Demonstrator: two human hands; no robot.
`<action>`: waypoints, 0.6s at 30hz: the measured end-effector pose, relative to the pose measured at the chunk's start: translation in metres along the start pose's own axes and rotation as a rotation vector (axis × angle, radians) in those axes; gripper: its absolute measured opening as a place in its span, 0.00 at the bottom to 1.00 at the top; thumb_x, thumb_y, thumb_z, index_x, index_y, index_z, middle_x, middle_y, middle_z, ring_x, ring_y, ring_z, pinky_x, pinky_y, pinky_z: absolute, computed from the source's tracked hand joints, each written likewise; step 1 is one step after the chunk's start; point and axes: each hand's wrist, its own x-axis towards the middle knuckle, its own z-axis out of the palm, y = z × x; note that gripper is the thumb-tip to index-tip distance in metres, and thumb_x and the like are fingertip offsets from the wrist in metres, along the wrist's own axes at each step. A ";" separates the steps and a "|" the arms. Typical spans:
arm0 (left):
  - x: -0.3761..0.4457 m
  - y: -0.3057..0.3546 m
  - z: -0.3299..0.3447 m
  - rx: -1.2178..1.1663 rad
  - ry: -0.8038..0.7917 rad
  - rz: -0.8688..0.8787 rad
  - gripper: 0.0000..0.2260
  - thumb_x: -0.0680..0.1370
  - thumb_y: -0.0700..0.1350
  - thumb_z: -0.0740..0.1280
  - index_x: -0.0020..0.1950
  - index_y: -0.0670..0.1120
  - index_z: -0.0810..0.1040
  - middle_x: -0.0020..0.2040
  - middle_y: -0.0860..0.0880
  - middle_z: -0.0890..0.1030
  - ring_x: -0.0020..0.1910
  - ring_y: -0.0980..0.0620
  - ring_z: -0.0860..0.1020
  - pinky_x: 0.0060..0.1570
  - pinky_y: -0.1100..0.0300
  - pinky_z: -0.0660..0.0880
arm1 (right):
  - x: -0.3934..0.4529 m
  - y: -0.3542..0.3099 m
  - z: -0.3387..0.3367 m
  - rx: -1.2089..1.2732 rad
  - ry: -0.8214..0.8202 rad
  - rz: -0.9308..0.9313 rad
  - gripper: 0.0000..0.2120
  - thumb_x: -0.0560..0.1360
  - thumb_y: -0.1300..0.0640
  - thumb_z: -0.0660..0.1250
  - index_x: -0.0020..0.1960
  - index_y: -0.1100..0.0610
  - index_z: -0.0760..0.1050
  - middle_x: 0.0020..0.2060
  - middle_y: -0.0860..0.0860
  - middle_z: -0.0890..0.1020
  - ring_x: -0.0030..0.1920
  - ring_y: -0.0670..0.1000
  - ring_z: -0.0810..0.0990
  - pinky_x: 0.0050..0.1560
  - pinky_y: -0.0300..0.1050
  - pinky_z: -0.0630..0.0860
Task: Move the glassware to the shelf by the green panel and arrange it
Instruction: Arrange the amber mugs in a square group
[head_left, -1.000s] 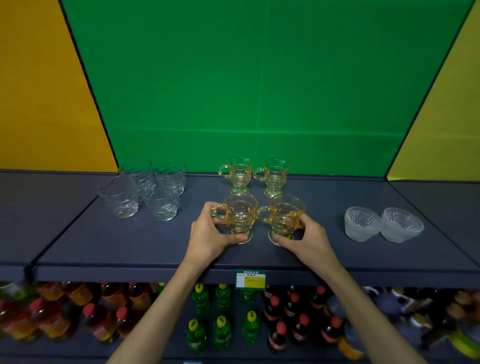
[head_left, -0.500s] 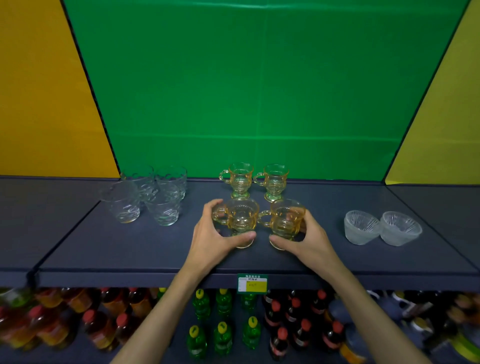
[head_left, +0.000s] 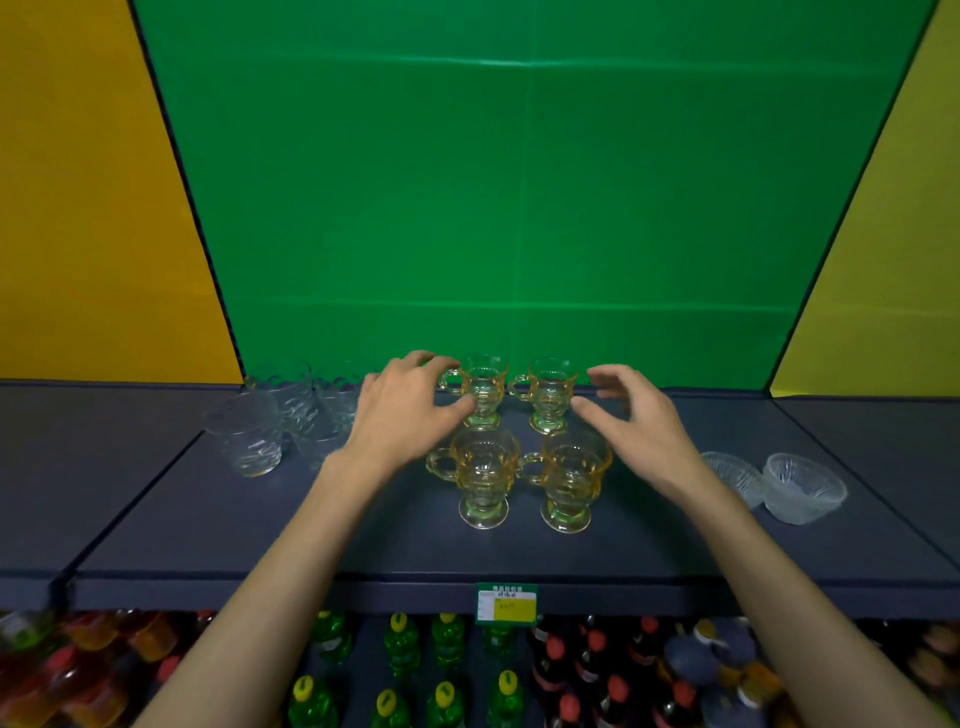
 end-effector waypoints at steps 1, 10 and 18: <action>0.006 0.000 0.000 0.036 -0.019 0.013 0.29 0.72 0.66 0.59 0.70 0.55 0.76 0.69 0.48 0.77 0.66 0.43 0.75 0.63 0.46 0.71 | 0.007 0.000 0.000 -0.029 -0.015 -0.003 0.21 0.75 0.43 0.71 0.65 0.49 0.74 0.60 0.45 0.78 0.60 0.46 0.78 0.66 0.53 0.73; 0.057 0.004 0.015 0.156 -0.138 0.025 0.30 0.75 0.66 0.64 0.74 0.53 0.72 0.68 0.45 0.77 0.67 0.42 0.75 0.64 0.45 0.70 | 0.070 0.010 0.010 -0.334 -0.160 0.054 0.32 0.73 0.47 0.72 0.74 0.52 0.66 0.70 0.54 0.71 0.67 0.56 0.74 0.67 0.55 0.71; 0.083 -0.001 0.040 -0.088 -0.266 -0.111 0.39 0.70 0.66 0.73 0.76 0.50 0.70 0.71 0.46 0.77 0.68 0.43 0.75 0.65 0.49 0.72 | 0.095 0.021 0.024 -0.343 -0.254 0.090 0.39 0.73 0.49 0.74 0.78 0.53 0.60 0.73 0.55 0.71 0.71 0.57 0.71 0.70 0.54 0.68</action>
